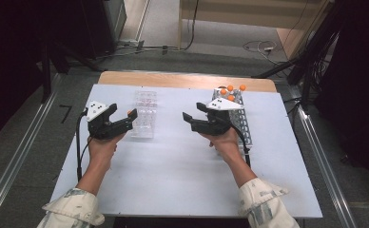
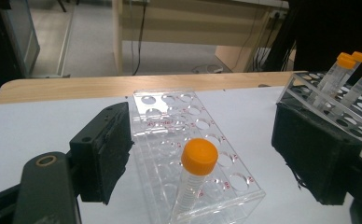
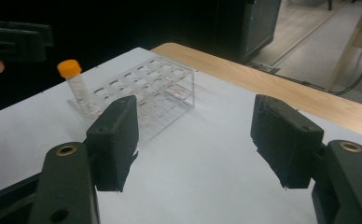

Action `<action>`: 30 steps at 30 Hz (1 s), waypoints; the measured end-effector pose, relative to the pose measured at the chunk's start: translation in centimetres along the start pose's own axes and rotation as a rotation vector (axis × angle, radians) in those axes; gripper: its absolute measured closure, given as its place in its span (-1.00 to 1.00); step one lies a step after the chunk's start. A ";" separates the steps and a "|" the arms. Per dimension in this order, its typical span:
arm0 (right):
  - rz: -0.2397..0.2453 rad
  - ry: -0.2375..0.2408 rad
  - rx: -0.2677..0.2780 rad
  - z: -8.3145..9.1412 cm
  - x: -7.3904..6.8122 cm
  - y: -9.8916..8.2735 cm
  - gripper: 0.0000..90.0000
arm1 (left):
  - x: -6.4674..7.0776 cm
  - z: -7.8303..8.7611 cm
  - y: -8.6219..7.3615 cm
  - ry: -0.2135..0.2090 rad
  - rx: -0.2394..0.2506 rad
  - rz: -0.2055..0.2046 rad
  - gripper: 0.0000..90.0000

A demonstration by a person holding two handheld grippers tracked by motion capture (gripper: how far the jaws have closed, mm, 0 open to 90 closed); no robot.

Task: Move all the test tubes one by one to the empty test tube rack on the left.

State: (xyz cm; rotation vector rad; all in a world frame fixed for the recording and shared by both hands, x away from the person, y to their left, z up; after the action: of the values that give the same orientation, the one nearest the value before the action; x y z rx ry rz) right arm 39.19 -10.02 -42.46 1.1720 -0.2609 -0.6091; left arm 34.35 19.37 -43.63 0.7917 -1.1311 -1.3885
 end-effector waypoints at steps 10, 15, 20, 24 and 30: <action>-0.005 -0.139 0.050 3.7 3.8 -0.1 -0.32 | -1.1 0.9 -1.3 0.009 0.001 0.025 -0.55; 0.009 -0.230 0.061 5.5 6.0 -0.2 -0.33 | -1.2 1.0 -1.6 0.006 0.002 0.031 -0.54; 0.006 -0.308 0.074 6.8 7.9 -0.6 -0.33 | -1.1 1.0 -1.7 0.000 0.003 0.027 -0.53; 0.000 -0.334 0.083 7.5 9.3 -1.0 -0.31 | -1.2 0.9 -1.8 0.002 -0.001 0.028 -0.53; -0.017 -0.304 0.058 7.1 11.4 -2.2 -0.26 | -1.2 0.9 -1.8 -0.001 -0.002 0.028 -0.53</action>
State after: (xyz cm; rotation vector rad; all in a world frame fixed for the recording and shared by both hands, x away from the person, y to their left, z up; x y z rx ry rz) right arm 44.24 -22.69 -43.14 1.1360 -0.5299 -0.7993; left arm 33.10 20.53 -45.22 0.7708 -1.1379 -1.3666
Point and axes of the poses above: each handheld gripper's, and its own axes: z roughly backward along the jaws, y roughly out of its top, x roughly to its right, the point moved 4 cm from there along -z, roughly forward along the jaws, and after that the axes turned 8 degrees about y, right-handed, at the moved point
